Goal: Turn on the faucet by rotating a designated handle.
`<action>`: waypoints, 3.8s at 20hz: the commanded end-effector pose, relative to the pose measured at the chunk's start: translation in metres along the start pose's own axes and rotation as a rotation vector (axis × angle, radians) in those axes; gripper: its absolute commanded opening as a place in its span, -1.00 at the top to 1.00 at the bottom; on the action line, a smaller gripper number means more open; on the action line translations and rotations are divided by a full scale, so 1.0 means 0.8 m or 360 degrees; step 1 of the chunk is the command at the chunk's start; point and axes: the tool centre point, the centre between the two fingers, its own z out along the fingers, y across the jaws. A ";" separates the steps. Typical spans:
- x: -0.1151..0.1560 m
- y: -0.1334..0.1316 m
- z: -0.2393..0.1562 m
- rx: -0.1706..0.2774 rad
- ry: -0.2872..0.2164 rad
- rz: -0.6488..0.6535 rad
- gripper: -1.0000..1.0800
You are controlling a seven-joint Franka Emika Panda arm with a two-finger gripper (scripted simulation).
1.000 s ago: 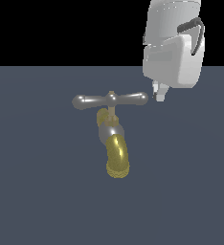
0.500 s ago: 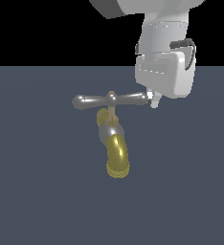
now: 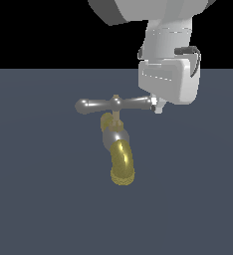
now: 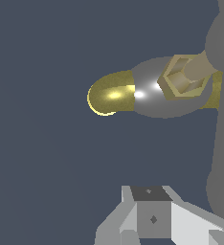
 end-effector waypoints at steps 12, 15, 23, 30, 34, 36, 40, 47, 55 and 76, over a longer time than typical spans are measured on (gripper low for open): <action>-0.003 0.023 0.000 0.0000 0.0000 0.0001 1.00; -0.005 0.033 0.000 0.0000 0.0000 0.0001 1.00; -0.008 0.060 0.000 0.0000 0.0001 0.0000 1.00; -0.011 0.085 0.000 0.0000 0.0001 0.0000 1.00; -0.013 0.099 0.000 0.0000 0.0001 0.0000 1.00; -0.014 0.102 0.000 0.0000 0.0001 0.0000 1.00; -0.013 0.106 0.003 0.0013 0.0001 0.0024 1.00; 0.014 0.141 0.002 0.0008 0.0001 0.0014 1.00; 0.042 0.178 0.000 0.0002 0.0001 0.0004 1.00; 0.082 0.190 0.003 0.0006 -0.0040 0.0124 1.00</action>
